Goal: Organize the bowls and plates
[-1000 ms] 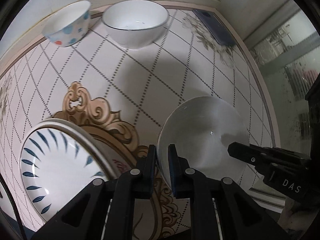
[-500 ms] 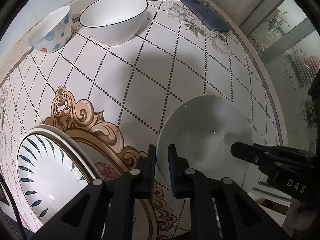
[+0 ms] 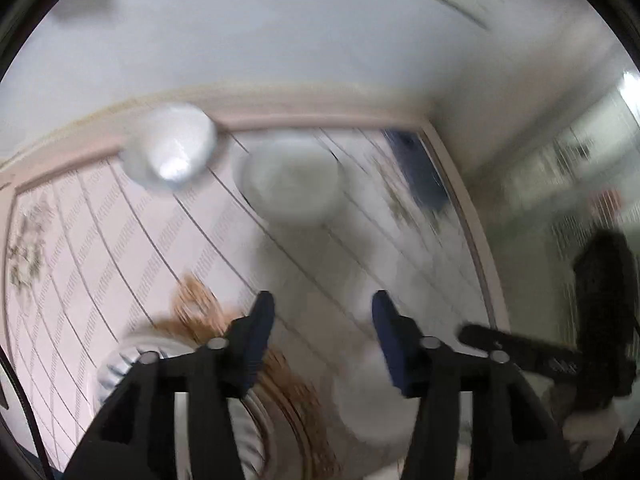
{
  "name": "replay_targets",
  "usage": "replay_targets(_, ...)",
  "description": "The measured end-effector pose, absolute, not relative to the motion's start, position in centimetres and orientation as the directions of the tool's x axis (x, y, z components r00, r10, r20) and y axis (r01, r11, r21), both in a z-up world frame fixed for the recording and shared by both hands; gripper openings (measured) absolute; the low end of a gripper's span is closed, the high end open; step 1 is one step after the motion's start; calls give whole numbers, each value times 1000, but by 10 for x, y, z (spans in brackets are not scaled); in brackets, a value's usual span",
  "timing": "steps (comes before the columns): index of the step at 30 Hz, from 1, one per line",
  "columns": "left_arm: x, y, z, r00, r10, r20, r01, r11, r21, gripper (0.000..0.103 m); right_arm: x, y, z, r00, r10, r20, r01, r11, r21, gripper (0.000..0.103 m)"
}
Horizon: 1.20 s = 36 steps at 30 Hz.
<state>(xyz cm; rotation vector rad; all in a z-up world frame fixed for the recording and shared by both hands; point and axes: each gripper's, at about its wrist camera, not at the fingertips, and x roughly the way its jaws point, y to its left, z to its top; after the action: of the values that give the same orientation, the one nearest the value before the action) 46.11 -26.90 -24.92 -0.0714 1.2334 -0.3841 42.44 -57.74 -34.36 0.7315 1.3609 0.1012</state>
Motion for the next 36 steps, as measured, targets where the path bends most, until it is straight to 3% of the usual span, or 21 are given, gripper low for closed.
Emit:
replay_targets(5,526,-252,-276,257,-289,-922,120,956,-267,50,498,-570,-338,313,468,-827,299,778,553,53)
replay_targets(14,585,-253,-342,133,-235,-963,59,972,-229,50,608,-546,-394,277,506,-817,344,742,576,53)
replay_targets(28,606,-265,-372,74,-253,-965,62,967,-249,49,640,-537,-427,234,508,-829,359,747,560,47)
replay_targets(32,607,-273,-373,70,-245,-967,88,967,-238,26,644,-532,-427,224,500,-837,342,764,548,39)
replay_targets(36,606,-277,-375,70,-236,-969,99,968,-229,14,647,-527,-428,217,501,-838,320,774,546,24)
